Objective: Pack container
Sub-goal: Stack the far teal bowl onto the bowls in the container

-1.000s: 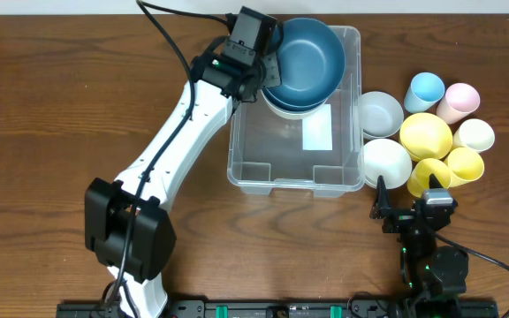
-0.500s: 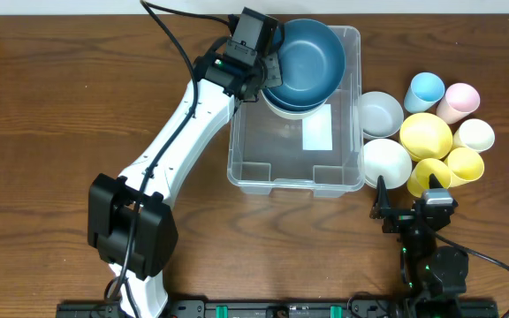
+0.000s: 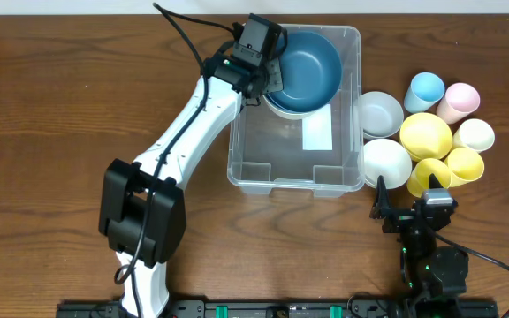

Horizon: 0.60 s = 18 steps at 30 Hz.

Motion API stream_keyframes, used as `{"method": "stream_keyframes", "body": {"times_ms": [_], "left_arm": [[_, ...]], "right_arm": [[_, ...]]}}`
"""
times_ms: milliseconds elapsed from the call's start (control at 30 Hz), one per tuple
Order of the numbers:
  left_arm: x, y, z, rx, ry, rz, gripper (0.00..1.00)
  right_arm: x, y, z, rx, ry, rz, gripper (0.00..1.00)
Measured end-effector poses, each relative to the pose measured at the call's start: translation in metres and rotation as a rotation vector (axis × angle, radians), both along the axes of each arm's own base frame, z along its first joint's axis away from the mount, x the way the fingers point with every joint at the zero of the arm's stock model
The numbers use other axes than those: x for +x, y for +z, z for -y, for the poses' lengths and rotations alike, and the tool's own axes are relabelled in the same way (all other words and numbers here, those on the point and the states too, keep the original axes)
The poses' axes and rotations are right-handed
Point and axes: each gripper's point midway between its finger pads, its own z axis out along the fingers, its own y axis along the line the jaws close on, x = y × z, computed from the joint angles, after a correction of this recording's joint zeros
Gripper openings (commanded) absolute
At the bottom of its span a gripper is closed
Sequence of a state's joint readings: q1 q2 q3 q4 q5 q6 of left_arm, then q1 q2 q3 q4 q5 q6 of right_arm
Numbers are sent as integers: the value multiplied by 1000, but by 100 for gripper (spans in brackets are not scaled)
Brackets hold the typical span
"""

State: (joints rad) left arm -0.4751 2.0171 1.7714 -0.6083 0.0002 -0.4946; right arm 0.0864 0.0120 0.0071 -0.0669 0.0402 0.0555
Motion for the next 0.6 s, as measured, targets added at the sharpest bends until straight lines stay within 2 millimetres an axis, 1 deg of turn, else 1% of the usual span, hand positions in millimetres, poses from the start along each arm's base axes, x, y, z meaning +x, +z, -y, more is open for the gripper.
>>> {"method": "stream_keyframes", "body": {"times_ms": [33, 67, 133, 167, 367, 467, 533, 600], "left_arm": [[2, 1, 1, -2, 0, 7, 42], [3, 2, 2, -5, -4, 14, 54], [4, 3, 2, -11, 0, 22, 68], [5, 3, 2, -10, -2, 23, 72], [4, 3, 1, -11, 3, 19, 74], [3, 6, -3, -10, 9, 16, 74], [3, 17, -12, -15, 23, 27, 74], [2, 36, -26, -24, 48, 48, 74]], "right_arm": [[0, 0, 0, 0, 0, 0, 99], [0, 0, 0, 0, 0, 0, 99], [0, 0, 0, 0, 0, 0, 99], [0, 0, 0, 0, 0, 0, 99], [0, 0, 0, 0, 0, 0, 99], [0, 0, 0, 0, 0, 0, 99], [0, 0, 0, 0, 0, 0, 99], [0, 0, 0, 0, 0, 0, 99]]}}
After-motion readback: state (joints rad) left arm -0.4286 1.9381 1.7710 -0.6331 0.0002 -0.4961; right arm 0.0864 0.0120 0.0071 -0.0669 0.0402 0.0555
